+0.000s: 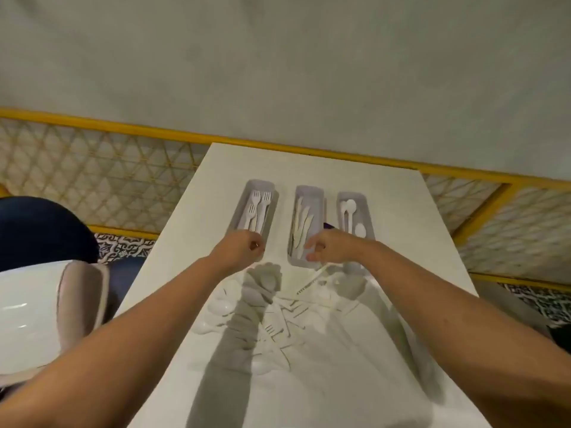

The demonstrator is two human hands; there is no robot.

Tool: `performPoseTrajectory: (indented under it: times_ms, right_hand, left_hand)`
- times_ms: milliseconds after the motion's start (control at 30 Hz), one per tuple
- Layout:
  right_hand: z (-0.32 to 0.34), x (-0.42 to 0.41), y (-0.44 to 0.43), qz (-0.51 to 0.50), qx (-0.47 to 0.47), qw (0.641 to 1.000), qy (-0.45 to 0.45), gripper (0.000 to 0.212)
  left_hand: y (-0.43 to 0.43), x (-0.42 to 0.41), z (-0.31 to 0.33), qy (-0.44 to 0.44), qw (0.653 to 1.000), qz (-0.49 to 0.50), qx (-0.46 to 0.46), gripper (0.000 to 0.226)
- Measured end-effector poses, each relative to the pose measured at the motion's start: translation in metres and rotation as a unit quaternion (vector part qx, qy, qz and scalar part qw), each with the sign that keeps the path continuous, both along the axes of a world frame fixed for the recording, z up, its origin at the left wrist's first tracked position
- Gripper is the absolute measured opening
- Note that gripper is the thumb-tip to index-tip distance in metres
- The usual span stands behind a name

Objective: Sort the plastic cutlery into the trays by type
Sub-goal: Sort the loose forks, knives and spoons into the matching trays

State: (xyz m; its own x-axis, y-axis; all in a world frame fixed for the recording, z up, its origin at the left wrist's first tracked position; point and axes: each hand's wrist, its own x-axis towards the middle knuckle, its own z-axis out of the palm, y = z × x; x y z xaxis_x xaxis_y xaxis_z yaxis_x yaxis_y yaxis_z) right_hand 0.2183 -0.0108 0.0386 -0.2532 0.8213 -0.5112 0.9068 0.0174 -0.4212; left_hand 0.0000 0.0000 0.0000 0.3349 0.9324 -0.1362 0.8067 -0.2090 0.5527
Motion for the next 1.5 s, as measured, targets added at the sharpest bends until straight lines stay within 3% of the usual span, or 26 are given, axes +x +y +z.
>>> performPoseTrajectory:
  times_ms: [133,300,400,567,767,967,1133,1300,1500]
  right_hand:
    - [-0.036,-0.02,-0.016,-0.002,-0.04,0.999,-0.005,0.044]
    - [-0.067,-0.042,-0.027,-0.018,-0.003,1.0,0.025,0.031]
    - [-0.084,-0.055,-0.032,-0.045,0.012,0.998,0.034,0.028]
    - [-0.101,-0.07,-0.035,-0.021,0.04,0.998,-0.033,0.033]
    - [-0.104,-0.081,-0.03,0.019,0.069,0.989,-0.127,0.035]
    - [-0.106,-0.086,-0.027,0.024,0.059,0.988,-0.142,0.032]
    - [-0.105,-0.083,-0.026,-0.003,0.047,0.992,-0.114,0.026]
    - [-0.098,-0.073,-0.03,-0.015,0.025,0.999,-0.041,0.008]
    - [-0.096,-0.064,-0.041,-0.103,0.025,0.987,0.12,0.009]
  left_hand:
    - [-0.018,-0.009,-0.034,0.042,0.998,0.024,-0.041,0.023]
    - [-0.028,-0.013,-0.059,0.069,0.991,0.1,-0.064,0.026]
    - [-0.031,-0.012,-0.067,0.131,0.981,0.131,-0.055,0.029]
    - [-0.031,-0.011,-0.078,0.225,0.96,0.153,-0.062,0.042]
    - [-0.034,-0.008,-0.086,0.233,0.956,0.163,-0.069,0.031]
    - [-0.032,-0.006,-0.091,0.14,0.964,0.195,-0.117,0.014]
    - [-0.031,-0.01,-0.09,0.047,0.966,0.221,-0.129,0.031]
    - [-0.028,-0.02,-0.083,-0.113,0.956,0.215,-0.163,0.028]
    - [-0.027,-0.038,-0.067,-0.228,0.927,0.238,-0.179,0.02]
